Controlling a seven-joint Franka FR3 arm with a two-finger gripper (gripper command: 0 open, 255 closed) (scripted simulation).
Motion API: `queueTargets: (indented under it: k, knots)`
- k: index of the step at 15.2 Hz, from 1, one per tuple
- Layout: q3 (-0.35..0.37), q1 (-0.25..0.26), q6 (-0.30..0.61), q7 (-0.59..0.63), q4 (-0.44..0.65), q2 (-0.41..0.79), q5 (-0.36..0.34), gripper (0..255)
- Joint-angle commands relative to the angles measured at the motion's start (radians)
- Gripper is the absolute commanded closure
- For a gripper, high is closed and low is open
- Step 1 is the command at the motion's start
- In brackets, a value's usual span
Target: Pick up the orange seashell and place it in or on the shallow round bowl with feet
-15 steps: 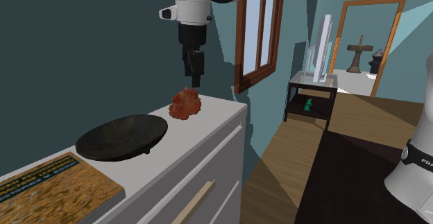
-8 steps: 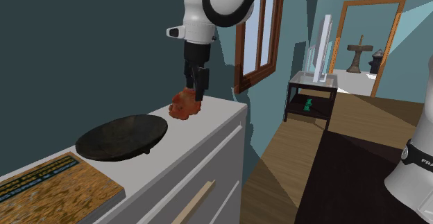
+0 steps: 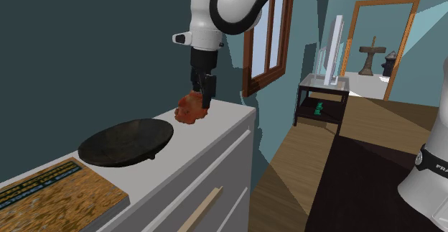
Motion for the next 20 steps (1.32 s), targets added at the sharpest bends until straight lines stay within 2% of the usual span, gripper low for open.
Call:
queueTargets:
  k: [1,2,11,20]
  knots:
    - [0.000,0.000,0.000,0.000,0.000,0.000,0.000,0]
    - [0.000,0.000,0.000,0.000,0.000,0.000,0.000,255]
    - [0.000,0.000,0.000,0.000,0.000,0.000,0.000,255]
    - [0.007,-0.005,-0.106,-0.018,0.052,-0.056,0.023,255]
